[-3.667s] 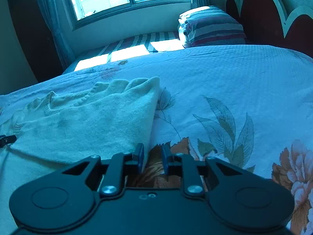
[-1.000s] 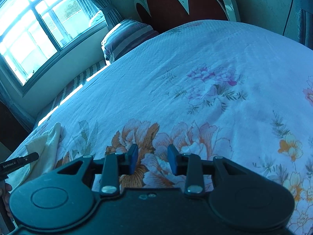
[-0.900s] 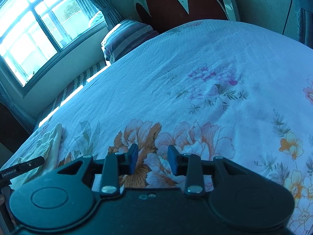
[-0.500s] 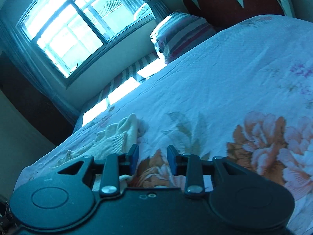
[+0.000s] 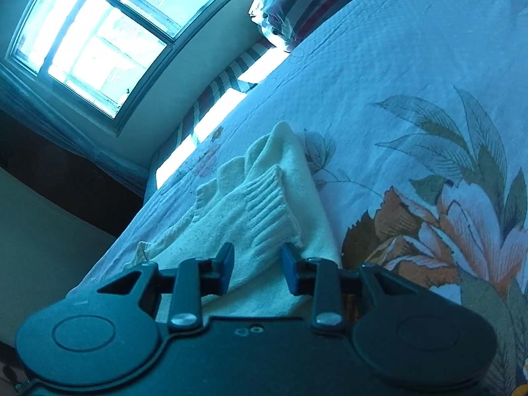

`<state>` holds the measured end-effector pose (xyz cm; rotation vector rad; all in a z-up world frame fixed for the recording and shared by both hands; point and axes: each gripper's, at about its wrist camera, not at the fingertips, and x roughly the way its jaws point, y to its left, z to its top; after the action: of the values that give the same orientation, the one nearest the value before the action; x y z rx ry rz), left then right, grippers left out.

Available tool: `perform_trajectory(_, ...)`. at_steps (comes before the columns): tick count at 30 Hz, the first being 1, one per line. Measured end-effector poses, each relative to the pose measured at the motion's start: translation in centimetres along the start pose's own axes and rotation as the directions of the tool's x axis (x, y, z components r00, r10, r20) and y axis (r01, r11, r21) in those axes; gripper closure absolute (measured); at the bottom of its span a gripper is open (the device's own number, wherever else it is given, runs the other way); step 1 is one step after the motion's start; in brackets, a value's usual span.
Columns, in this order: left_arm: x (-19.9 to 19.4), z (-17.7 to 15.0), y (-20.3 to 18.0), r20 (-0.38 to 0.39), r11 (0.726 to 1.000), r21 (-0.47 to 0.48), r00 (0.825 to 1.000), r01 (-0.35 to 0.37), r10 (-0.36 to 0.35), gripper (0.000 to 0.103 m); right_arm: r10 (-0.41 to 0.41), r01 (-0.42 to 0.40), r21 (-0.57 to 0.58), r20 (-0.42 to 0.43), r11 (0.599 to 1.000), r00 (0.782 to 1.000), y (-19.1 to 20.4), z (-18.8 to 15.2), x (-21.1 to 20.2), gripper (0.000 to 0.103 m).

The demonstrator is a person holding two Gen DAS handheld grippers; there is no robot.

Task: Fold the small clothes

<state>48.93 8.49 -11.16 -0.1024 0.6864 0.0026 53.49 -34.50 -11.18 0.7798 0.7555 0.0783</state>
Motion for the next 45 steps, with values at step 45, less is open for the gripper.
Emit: perform_trajectory(45, 5.5, 7.9, -2.0, 0.059, 0.997, 0.082, 0.998, -0.01, 0.006, 0.065, -0.118, 0.162, -0.321, 0.153, 0.933, 0.981, 3.9, 2.1, 0.4, 0.076)
